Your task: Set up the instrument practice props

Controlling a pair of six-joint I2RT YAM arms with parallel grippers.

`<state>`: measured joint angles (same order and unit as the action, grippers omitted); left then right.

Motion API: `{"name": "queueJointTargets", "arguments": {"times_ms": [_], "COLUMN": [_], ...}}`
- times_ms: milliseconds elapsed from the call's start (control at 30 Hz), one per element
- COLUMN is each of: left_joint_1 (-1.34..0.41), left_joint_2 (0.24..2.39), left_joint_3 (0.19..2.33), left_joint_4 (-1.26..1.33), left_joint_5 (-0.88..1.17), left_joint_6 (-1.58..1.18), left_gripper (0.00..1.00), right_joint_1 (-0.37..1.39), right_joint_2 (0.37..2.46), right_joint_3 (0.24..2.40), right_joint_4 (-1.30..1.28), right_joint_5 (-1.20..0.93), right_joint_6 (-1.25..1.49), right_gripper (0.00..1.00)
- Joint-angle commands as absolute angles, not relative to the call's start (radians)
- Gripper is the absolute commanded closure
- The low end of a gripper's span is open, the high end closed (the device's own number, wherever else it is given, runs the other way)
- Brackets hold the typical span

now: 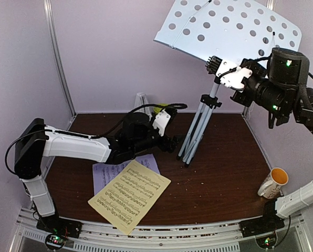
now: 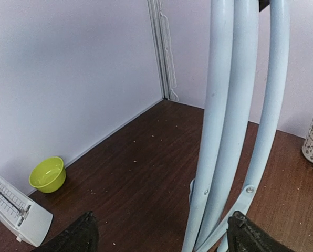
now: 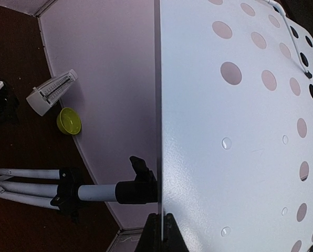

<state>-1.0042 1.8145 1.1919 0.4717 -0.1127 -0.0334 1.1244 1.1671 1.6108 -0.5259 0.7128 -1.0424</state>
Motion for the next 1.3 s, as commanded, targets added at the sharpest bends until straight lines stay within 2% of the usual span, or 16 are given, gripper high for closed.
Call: {"name": "queueJointTargets", "arguments": {"times_ms": [0,700,1267], "left_joint_1": [-1.007,-1.087,-1.095], "left_joint_2": [1.845,1.985,1.947], "left_joint_3": [1.257,1.463,1.393], "left_joint_4": [0.538,0.459,0.519], "left_joint_5": [-0.138,-0.256,-0.405], "left_joint_6": [-0.014,0.014,0.049], "left_gripper": [0.14,0.22,0.38], "right_joint_1": [1.132,1.133,1.134], "right_joint_2": [1.098,1.047,1.046], "right_joint_3": [1.633,1.564,1.571], "right_joint_4": [-0.222,-0.175,-0.215], "right_joint_5": [0.772,0.744,0.729], "right_joint_6": [-1.071,-1.038,-1.024], "right_gripper": [1.0,1.0,1.0]}}
